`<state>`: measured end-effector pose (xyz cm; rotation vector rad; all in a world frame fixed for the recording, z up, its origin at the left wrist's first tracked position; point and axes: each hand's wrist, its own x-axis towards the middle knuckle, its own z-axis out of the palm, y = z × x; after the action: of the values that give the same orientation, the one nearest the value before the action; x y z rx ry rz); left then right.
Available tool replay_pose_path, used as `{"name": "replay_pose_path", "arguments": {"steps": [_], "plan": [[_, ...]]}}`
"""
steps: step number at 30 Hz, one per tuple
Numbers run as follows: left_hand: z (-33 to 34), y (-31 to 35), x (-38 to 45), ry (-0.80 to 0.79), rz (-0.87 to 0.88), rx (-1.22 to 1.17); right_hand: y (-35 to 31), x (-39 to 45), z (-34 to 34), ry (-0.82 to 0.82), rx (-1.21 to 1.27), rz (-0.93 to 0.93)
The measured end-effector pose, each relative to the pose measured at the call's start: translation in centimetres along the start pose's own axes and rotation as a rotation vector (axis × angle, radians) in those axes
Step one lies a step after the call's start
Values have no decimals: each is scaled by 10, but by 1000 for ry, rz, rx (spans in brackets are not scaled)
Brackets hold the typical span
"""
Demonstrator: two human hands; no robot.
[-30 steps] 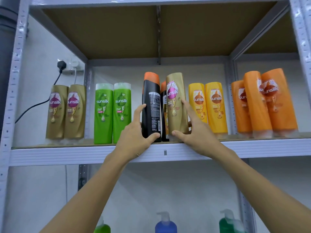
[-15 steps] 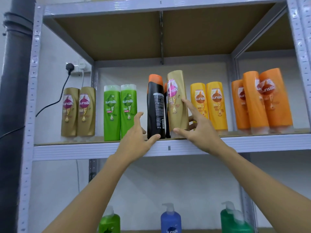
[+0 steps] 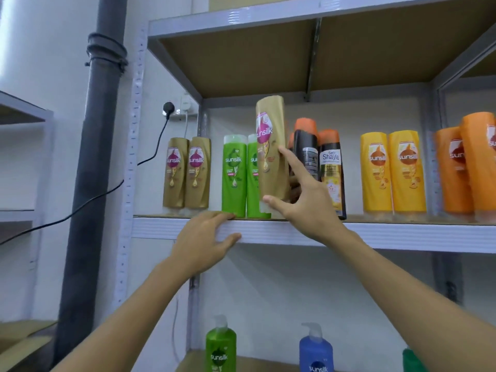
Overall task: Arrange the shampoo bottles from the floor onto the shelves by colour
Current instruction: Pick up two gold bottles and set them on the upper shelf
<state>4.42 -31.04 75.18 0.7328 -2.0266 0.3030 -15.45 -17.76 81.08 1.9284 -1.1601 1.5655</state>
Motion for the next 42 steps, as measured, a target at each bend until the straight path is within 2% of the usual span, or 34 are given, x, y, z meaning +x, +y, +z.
{"name": "replay_pose_path", "arguments": {"steps": [11,20,27,37,42], "plan": [[-43,-99,-24,12,-163,-32,-2,22,123,-2,-60,80],[-43,-129,-23,29,-167,-204,-15,38,174,-83,-319,198],[-39,-133,-26,27,-126,-215,-21,33,189,-69,-451,223],[-43,-114,-13,90,-200,-309,-18,25,168,-215,-357,143],[-41,-84,9,34,-218,-381,-1,13,134,-236,-536,59]]}}
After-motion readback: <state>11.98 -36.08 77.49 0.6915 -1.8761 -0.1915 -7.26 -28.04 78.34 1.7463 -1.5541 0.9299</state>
